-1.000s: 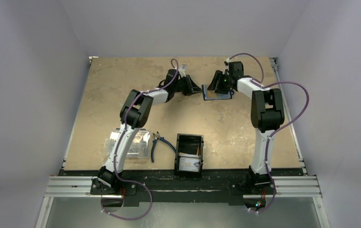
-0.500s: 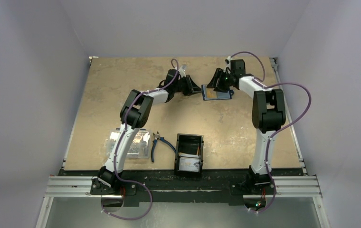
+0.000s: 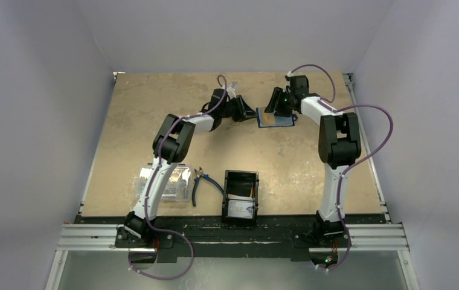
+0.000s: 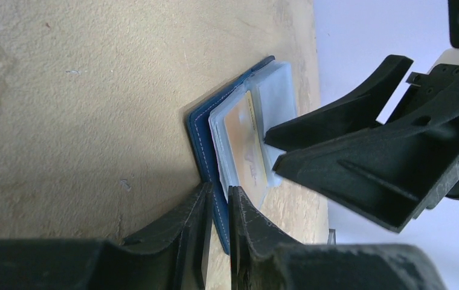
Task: Put the credit cards into the card holder
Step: Insert the credit card into the card holder.
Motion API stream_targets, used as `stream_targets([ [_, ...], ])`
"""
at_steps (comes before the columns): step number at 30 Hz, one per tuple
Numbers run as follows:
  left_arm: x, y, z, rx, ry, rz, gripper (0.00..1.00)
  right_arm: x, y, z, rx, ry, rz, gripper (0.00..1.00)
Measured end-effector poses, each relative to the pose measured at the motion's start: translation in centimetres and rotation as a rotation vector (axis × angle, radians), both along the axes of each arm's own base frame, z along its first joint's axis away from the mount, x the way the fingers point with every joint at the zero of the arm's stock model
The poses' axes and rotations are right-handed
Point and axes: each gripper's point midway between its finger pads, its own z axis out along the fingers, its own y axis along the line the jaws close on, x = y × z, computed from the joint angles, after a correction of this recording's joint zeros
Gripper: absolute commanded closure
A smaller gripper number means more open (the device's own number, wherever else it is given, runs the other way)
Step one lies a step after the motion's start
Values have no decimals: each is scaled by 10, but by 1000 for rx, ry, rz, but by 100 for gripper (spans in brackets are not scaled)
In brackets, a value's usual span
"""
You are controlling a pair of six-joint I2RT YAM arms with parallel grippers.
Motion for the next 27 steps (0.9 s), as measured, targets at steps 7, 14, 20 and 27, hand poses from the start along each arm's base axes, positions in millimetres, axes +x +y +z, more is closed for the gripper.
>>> stream_targets([
  [7, 0, 1, 0, -3, 0, -1, 77, -4, 42, 2, 166, -13, 100, 43],
  [14, -5, 11, 5, 22, 26, -3, 62, -7, 20, 24, 198, -14, 64, 40],
  [20, -10, 25, 12, 60, 50, -6, 57, -3, -34, 75, 127, -124, -13, 40],
  [27, -34, 33, 12, 63, 104, -36, 54, -15, -105, 38, 129, -65, -160, 40],
])
